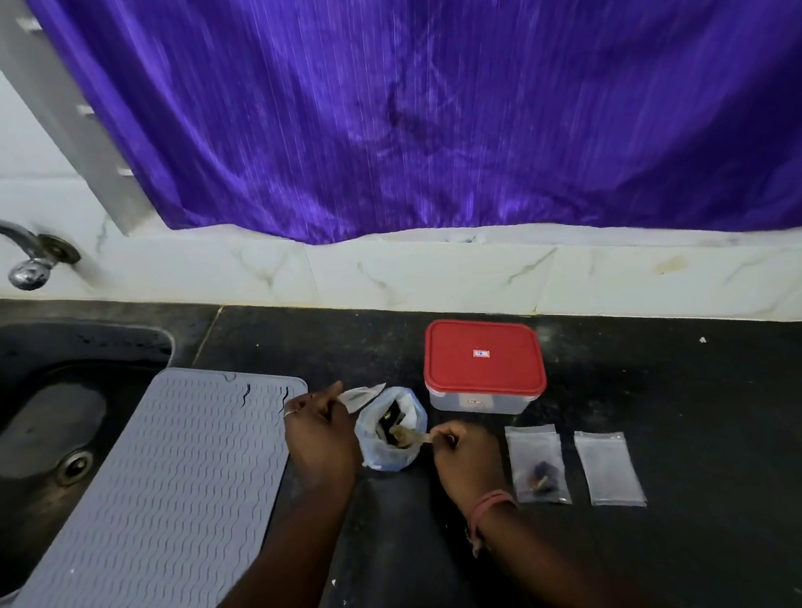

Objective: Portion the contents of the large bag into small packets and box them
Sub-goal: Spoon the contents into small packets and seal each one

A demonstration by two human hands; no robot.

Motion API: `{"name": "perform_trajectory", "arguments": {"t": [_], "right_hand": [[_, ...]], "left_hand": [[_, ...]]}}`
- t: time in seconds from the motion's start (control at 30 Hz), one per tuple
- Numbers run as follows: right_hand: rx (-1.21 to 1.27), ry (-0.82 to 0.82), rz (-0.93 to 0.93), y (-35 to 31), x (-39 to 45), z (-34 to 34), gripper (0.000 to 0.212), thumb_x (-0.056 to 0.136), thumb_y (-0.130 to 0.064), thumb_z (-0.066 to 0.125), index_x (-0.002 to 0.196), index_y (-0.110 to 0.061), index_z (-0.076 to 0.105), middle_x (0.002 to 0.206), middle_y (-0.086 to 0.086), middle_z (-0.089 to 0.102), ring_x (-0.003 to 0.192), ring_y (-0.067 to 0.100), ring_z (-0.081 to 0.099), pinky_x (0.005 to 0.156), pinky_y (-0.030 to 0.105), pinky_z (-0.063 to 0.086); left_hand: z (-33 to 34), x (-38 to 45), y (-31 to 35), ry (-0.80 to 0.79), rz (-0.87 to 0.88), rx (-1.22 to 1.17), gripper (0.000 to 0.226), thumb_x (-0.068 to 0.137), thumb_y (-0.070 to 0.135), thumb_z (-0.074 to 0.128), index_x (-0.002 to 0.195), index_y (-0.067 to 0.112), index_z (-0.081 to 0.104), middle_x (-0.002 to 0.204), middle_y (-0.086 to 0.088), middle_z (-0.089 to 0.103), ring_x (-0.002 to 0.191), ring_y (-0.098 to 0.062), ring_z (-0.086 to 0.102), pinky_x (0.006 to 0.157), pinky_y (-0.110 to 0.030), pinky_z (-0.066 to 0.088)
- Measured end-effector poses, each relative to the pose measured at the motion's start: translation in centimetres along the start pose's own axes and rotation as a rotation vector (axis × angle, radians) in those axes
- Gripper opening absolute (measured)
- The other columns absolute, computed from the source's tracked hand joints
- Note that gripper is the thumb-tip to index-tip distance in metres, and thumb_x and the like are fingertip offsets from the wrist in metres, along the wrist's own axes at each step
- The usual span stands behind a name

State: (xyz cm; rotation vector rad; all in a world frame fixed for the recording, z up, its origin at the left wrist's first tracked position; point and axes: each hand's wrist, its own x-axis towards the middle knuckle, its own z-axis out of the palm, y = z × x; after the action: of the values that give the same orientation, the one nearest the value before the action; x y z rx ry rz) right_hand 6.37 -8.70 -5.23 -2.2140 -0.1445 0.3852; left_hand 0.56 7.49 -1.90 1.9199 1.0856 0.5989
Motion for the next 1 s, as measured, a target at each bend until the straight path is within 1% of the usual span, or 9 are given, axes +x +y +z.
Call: {"name": "perform_trajectory", "arguments": {"t": [0.13, 0.23, 0.37, 0.47, 0.67, 0.73, 0.83, 0.93, 1.0], "right_hand": [[0.253, -0.027, 0.311, 0.0, 0.6, 0.1, 0.019, 0.082, -0.019, 0.060, 0.072, -0.023, 0.076, 0.064, -0.001, 0.071, 0.059, 0.019, 0.067, 0.064, 0.041, 0.060], [0.352, 0.011, 0.378, 0.1, 0.6, -0.2, 0.023, 0.087, -0.015, 0.058, 0.070, -0.016, 0.074, 0.054, 0.003, 0.066, 0.046, 0.018, 0.058, 0.049, 0.032, 0.050], [0.386, 0.058, 0.330, 0.1, 0.4, -0.8, 0.018, 0.088, -0.017, 0.062, 0.076, -0.019, 0.075, 0.056, 0.001, 0.068, 0.049, 0.016, 0.062, 0.054, 0.034, 0.054], [0.442, 0.045, 0.323, -0.1, 0.1, -1.1, 0.019, 0.089, -0.015, 0.063, 0.075, -0.018, 0.075, 0.056, 0.001, 0.066, 0.046, 0.015, 0.057, 0.048, 0.029, 0.048], [0.555, 0.042, 0.316, -0.8, -0.6, -2.3, 0.018, 0.088, -0.010, 0.065, 0.074, -0.011, 0.075, 0.057, 0.005, 0.064, 0.049, 0.017, 0.054, 0.049, 0.030, 0.044], [0.587, 0.048, 0.291, -1.6, -0.9, -2.8, 0.017, 0.088, -0.010, 0.066, 0.073, -0.008, 0.074, 0.059, 0.007, 0.063, 0.050, 0.019, 0.053, 0.048, 0.030, 0.042], [0.611, 0.032, 0.193, -3.2, -1.1, -3.4, 0.019, 0.089, -0.010, 0.066, 0.071, -0.009, 0.072, 0.060, 0.010, 0.061, 0.051, 0.021, 0.052, 0.047, 0.031, 0.041], [0.517, 0.019, 0.111, -4.2, -0.9, -3.2, 0.020, 0.086, -0.020, 0.065, 0.068, -0.017, 0.073, 0.058, 0.008, 0.063, 0.050, 0.020, 0.055, 0.050, 0.034, 0.045], [0.433, 0.028, 0.087, -4.6, -0.8, -2.7, 0.016, 0.081, -0.029, 0.063, 0.070, -0.025, 0.074, 0.060, 0.004, 0.066, 0.054, 0.021, 0.060, 0.055, 0.041, 0.051]], "left_hand": [[0.1, 0.3, -0.5, 0.003, -0.081, 0.027, 0.018, 0.097, 0.010, 0.057, 0.104, 0.007, 0.073, 0.109, -0.015, 0.067, 0.097, -0.026, 0.066, 0.080, -0.026, 0.045], [0.1, 0.5, -0.6, 0.036, -0.062, -0.001, 0.017, 0.095, 0.012, 0.061, 0.101, 0.008, 0.076, 0.096, -0.010, 0.072, 0.087, -0.023, 0.068, 0.075, -0.027, 0.049], [-0.4, 0.8, -0.4, 0.100, -0.089, -0.005, 0.016, 0.095, 0.016, 0.065, 0.091, 0.004, 0.075, 0.087, -0.009, 0.071, 0.080, -0.024, 0.069, 0.070, -0.027, 0.051], [-0.4, 0.6, -0.1, 0.083, -0.026, 0.019, 0.016, 0.097, 0.018, 0.065, 0.086, 0.012, 0.074, 0.078, -0.005, 0.068, 0.073, -0.021, 0.067, 0.069, -0.028, 0.053], [0.2, 0.7, -0.6, -0.011, -0.065, 0.177, 0.030, 0.099, 0.032, 0.059, 0.094, 0.008, 0.076, 0.089, -0.011, 0.070, 0.082, -0.024, 0.068, 0.079, -0.040, 0.059], [0.0, 0.4, -0.1, -0.035, -0.055, 0.173, 0.028, 0.099, 0.031, 0.060, 0.094, 0.008, 0.075, 0.090, -0.010, 0.072, 0.082, -0.022, 0.068, 0.080, -0.037, 0.058], [-0.2, 0.1, 0.0, -0.097, -0.066, 0.149, 0.025, 0.099, 0.029, 0.062, 0.080, 0.016, 0.071, 0.085, -0.007, 0.073, 0.076, -0.018, 0.068, 0.077, -0.032, 0.057], [0.1, -0.2, -0.6, -0.113, 0.015, 0.098, 0.021, 0.097, 0.030, 0.063, 0.093, 0.015, 0.077, 0.093, -0.008, 0.075, 0.089, -0.025, 0.069, 0.079, -0.023, 0.045], [0.1, -0.4, -0.6, -0.129, 0.047, 0.110, 0.024, 0.097, 0.031, 0.060, 0.094, 0.015, 0.078, 0.090, -0.006, 0.075, 0.088, -0.025, 0.070, 0.077, -0.023, 0.046]]}}
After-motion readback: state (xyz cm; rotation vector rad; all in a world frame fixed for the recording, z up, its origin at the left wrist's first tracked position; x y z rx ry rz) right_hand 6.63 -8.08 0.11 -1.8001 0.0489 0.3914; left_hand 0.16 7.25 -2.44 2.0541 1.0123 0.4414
